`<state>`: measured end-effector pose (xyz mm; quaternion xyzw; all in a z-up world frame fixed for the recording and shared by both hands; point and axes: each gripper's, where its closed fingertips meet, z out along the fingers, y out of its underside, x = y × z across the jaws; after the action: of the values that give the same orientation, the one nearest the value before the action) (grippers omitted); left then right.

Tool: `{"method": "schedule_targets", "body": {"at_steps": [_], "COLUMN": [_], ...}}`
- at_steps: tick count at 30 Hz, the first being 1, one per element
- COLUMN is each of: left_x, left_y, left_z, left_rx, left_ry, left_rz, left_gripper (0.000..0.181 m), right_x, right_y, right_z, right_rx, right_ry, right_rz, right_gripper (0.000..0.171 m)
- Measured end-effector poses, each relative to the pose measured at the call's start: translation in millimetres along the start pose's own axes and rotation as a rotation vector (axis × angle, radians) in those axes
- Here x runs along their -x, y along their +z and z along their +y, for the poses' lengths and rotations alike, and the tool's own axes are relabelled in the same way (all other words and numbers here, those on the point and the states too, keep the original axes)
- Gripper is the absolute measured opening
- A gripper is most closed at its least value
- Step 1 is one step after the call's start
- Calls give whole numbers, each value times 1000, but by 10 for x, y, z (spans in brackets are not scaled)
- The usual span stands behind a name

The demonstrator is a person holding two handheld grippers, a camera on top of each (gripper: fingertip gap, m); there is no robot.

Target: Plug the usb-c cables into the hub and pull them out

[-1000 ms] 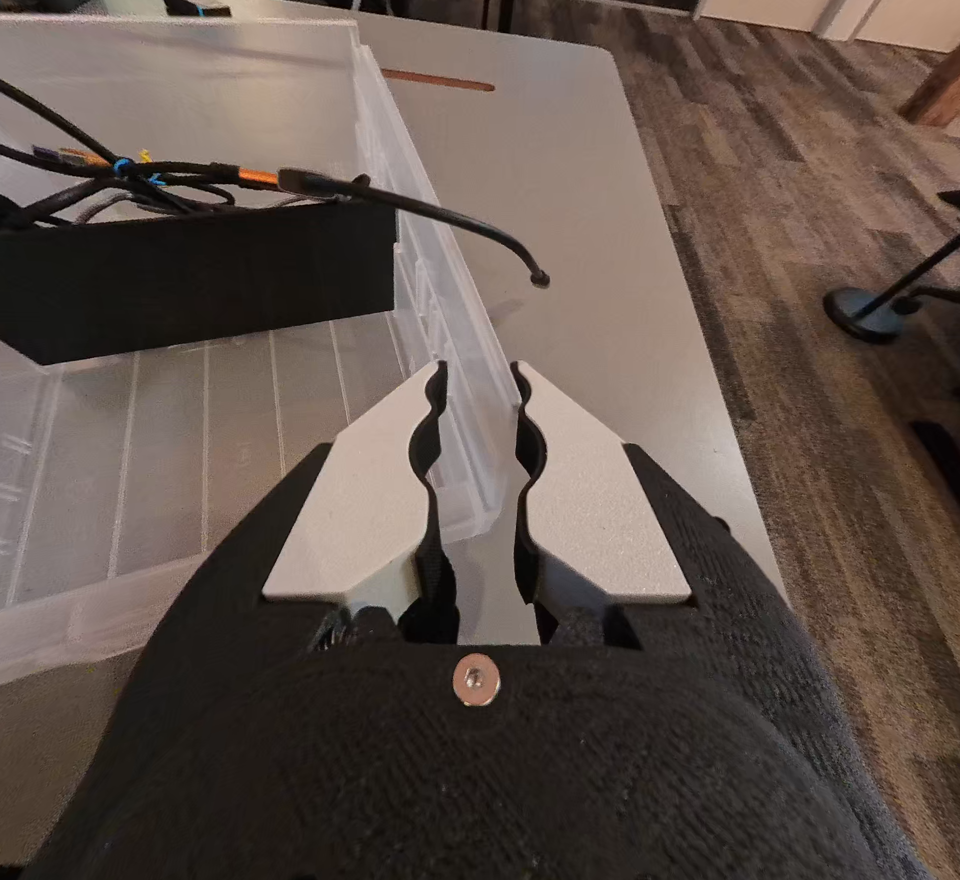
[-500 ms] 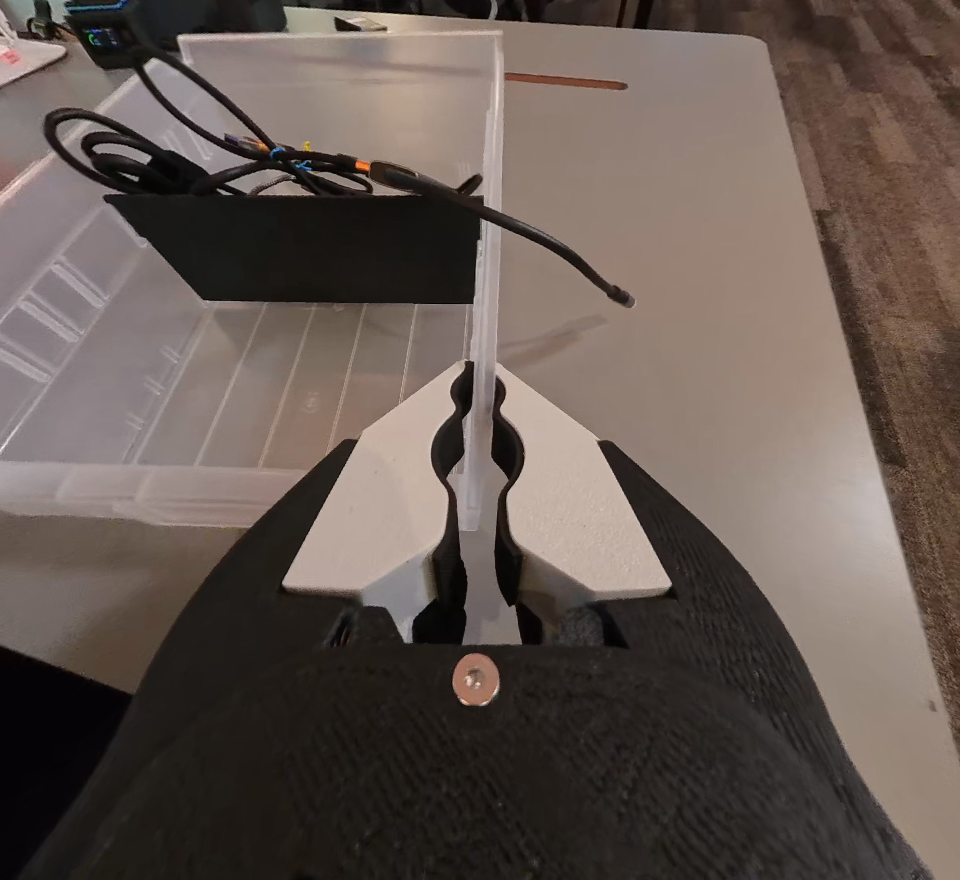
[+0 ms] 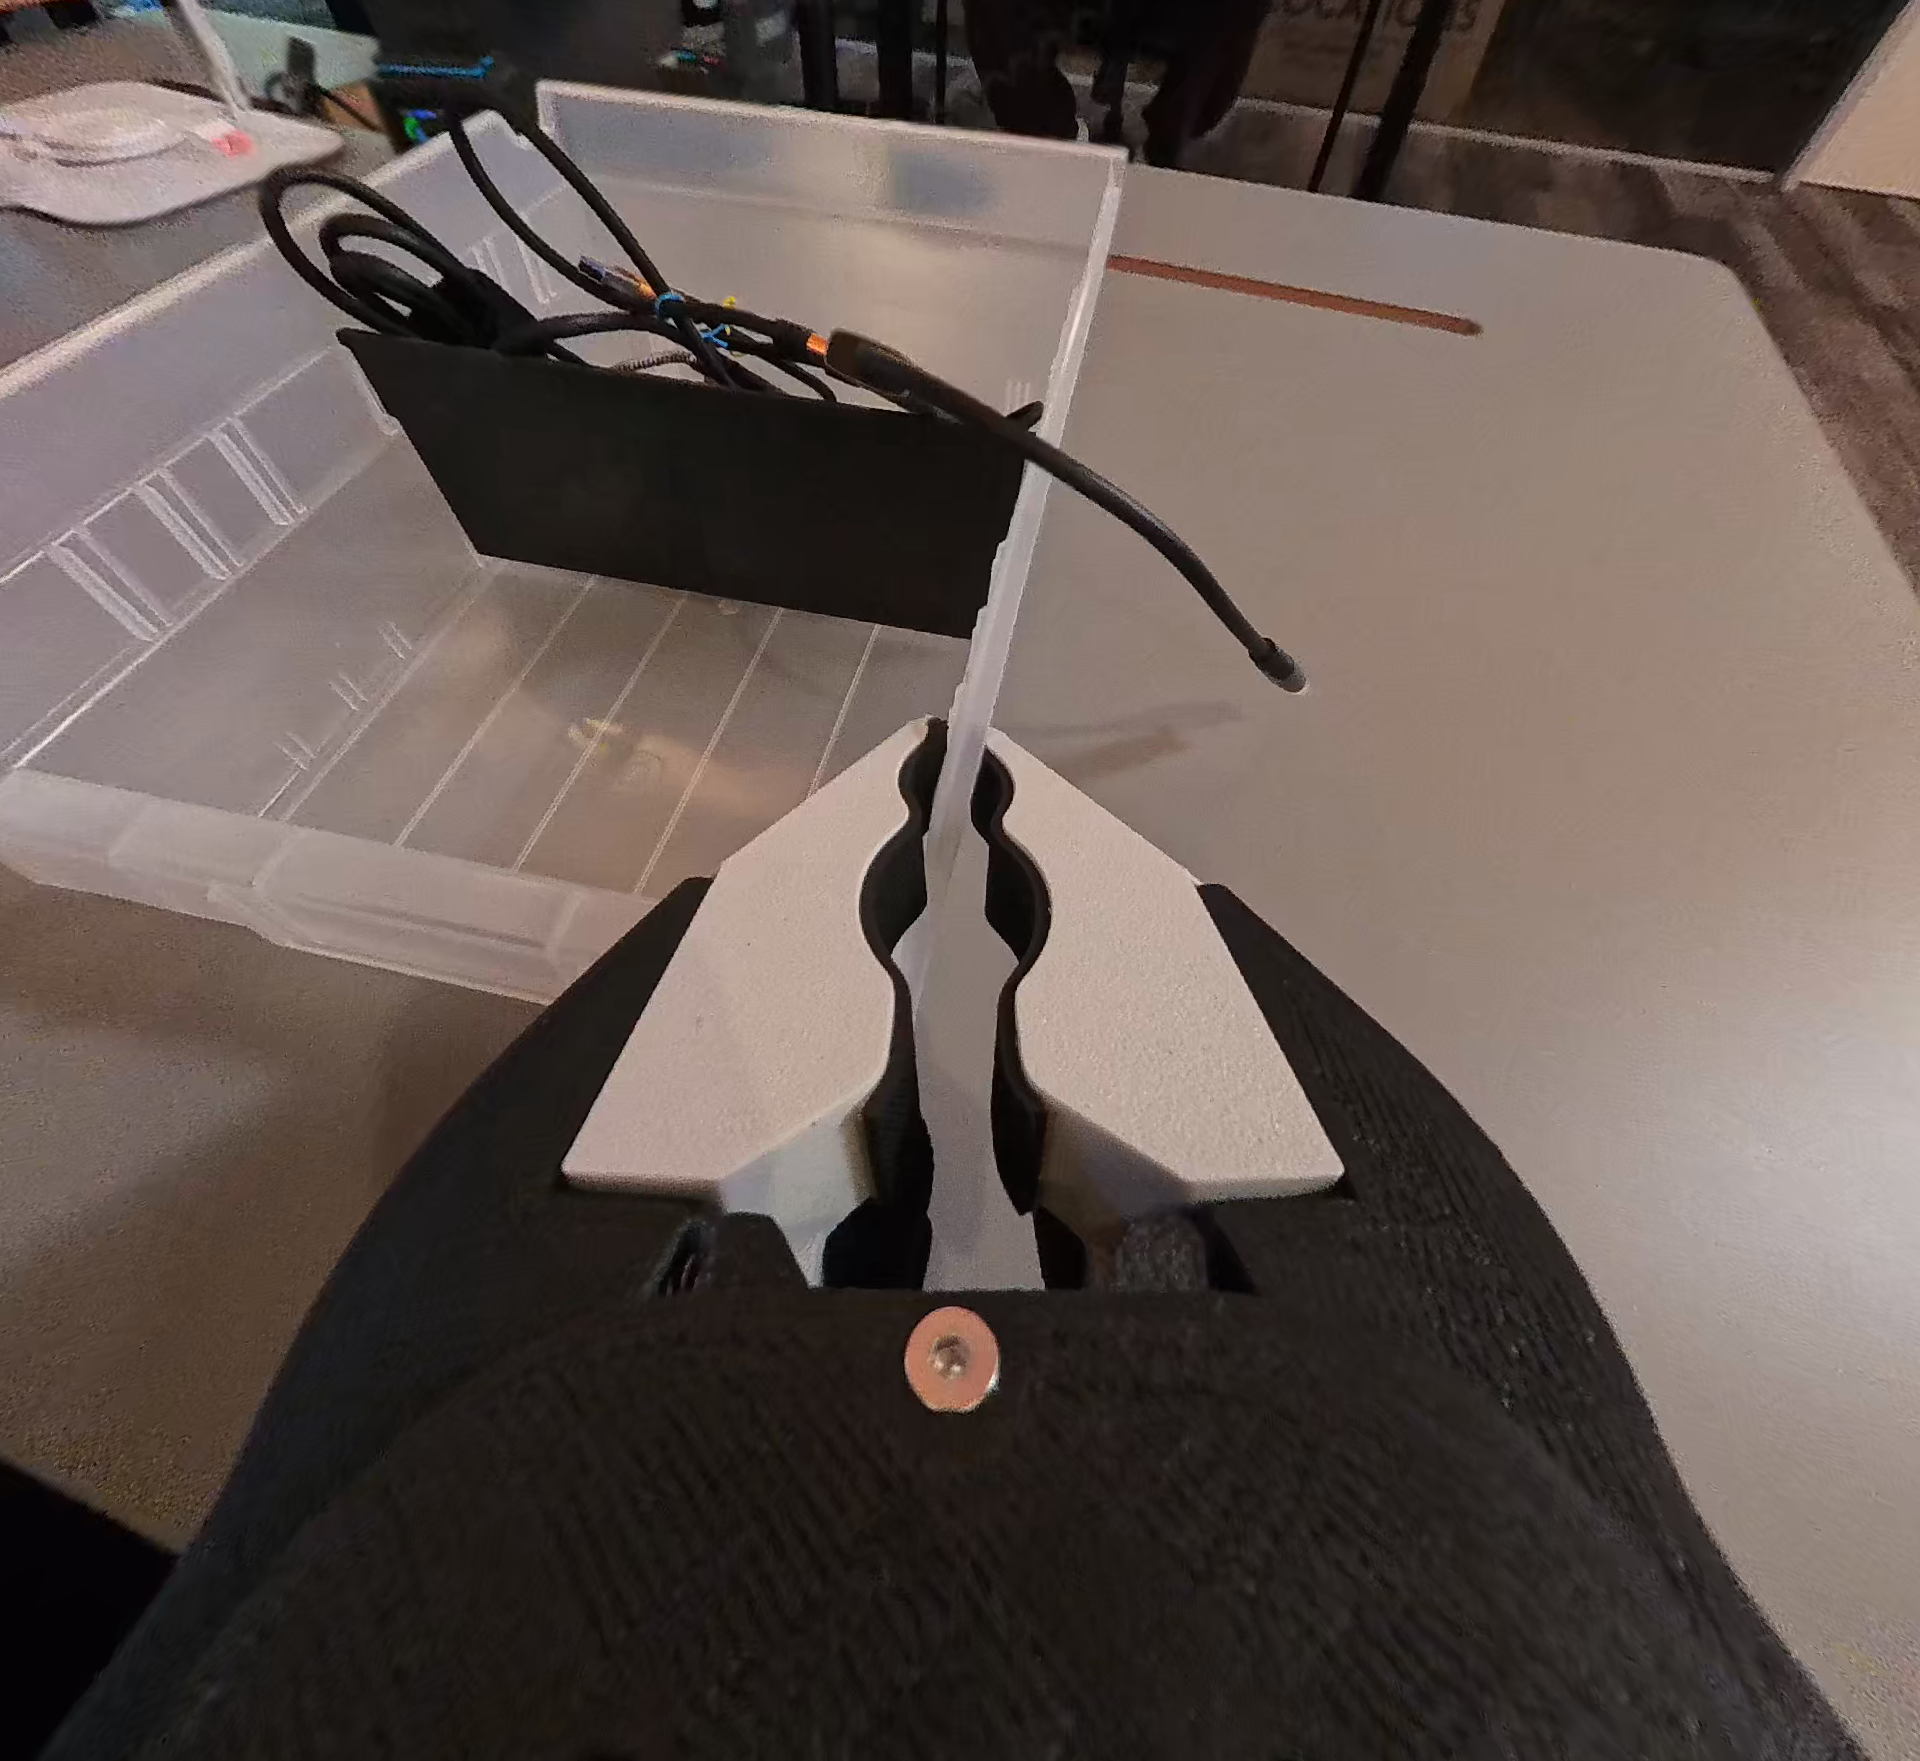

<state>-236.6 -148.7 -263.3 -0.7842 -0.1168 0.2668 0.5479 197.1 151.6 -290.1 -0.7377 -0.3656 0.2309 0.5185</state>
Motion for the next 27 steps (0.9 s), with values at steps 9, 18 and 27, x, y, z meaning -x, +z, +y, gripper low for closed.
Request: {"method": "schedule_targets", "body": {"at_steps": [9, 18, 27], "left_x": [-128, -902, -2523], "left_y": [-495, -849, -940], "left_z": [-763, -1618, -2191], "left_rx": [-190, -414, -515], "left_ry": [68, 176, 249], "left_rz": [13, 202, 671], "left_gripper": [4, 5, 5], "right_x": [1114, 2601, 854], "right_y": [435, 477, -1028], "right_z": [-227, -397, -686], "right_rx": [-94, -211, -731], "right_ry": [-53, -86, -407], "right_rz": [-37, -404, 231], "right_gripper": [3, 26, 27]}}
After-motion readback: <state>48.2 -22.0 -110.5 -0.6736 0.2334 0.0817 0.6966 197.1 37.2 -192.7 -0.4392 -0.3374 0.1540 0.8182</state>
